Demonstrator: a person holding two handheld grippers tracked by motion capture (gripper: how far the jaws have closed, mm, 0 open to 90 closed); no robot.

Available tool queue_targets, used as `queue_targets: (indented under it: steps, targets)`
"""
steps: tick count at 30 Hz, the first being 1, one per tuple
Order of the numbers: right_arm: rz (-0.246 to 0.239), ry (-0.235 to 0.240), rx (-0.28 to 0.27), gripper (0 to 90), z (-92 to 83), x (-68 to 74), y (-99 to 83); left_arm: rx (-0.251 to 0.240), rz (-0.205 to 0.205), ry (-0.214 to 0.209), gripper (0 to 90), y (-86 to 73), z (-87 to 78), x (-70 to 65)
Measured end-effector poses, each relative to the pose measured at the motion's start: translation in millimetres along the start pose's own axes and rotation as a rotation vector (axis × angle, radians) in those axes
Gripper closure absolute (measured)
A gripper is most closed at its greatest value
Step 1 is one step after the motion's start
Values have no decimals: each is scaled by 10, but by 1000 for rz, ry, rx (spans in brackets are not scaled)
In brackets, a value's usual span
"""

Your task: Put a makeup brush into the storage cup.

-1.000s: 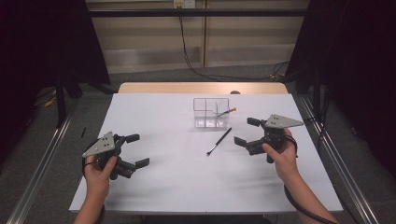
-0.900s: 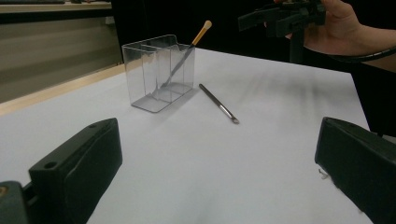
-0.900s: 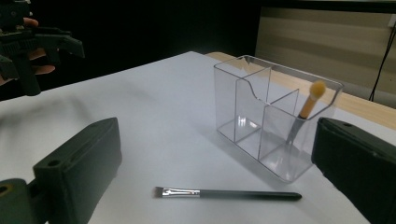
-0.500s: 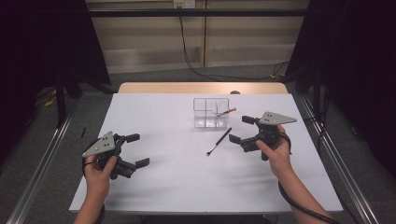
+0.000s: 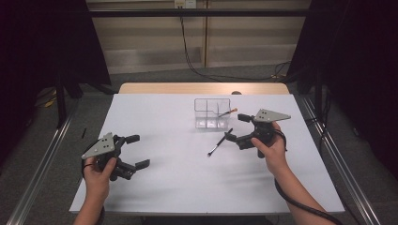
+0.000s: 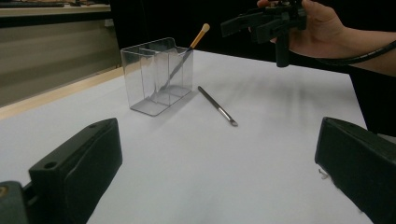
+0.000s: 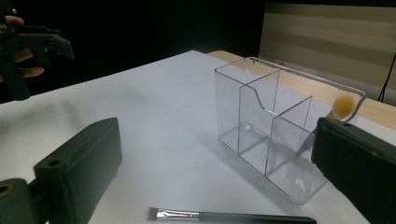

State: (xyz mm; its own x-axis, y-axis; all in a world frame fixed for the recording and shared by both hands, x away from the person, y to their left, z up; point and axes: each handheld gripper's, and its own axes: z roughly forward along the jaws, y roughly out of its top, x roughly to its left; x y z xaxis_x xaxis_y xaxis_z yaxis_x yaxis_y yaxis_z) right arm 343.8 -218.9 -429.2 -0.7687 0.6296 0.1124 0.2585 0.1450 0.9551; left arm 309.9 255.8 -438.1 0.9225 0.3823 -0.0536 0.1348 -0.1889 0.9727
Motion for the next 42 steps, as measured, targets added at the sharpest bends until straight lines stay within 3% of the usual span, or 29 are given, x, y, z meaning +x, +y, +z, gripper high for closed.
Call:
queue_targets:
  steps: [23,42]
  targets:
    - [12,41,44,15,243,-11,-40,0,-4,-8,7,-3,17,23]
    - [-3,65,191,14,337,-59,-19,7,-1,-8,7,-6,20,25]
